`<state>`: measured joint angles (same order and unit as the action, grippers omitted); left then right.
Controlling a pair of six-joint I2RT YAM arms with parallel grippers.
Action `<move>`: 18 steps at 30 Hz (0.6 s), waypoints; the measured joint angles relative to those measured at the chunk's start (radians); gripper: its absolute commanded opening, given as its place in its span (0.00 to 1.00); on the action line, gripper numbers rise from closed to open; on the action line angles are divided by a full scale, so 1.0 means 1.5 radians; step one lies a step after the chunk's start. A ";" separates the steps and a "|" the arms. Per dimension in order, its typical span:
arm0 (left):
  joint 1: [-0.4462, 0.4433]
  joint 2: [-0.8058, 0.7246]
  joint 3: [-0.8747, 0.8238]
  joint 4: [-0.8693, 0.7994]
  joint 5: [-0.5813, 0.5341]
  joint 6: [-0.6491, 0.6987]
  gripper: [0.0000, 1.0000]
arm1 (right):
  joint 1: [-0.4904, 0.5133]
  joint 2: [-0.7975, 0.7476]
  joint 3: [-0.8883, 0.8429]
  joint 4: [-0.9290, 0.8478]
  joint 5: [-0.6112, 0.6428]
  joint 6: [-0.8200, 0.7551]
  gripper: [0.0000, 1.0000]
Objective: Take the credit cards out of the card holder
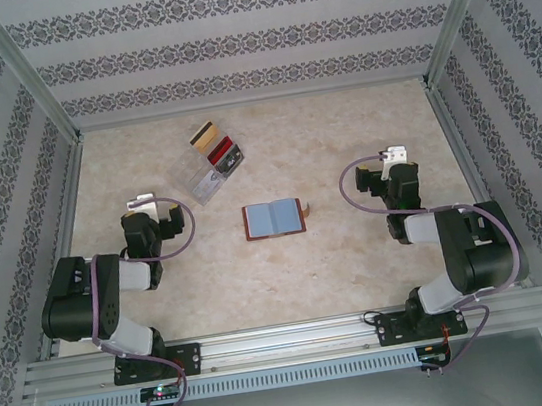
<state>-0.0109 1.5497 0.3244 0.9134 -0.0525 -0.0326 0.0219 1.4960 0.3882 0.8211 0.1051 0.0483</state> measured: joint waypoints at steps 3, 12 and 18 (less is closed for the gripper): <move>0.000 0.001 0.019 -0.021 -0.005 0.000 0.99 | 0.000 0.000 0.000 0.007 -0.002 0.000 0.98; 0.000 0.002 0.045 -0.030 -0.007 0.000 0.99 | 0.000 0.000 0.000 0.015 -0.002 0.000 0.98; 0.000 0.003 0.046 -0.039 0.006 0.005 0.99 | 0.000 0.000 0.000 0.015 -0.002 0.000 0.98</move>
<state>-0.0113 1.5536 0.3935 0.8547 -0.0429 -0.0257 0.0219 1.4963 0.3882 0.8436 0.1017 0.0483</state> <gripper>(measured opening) 0.994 0.981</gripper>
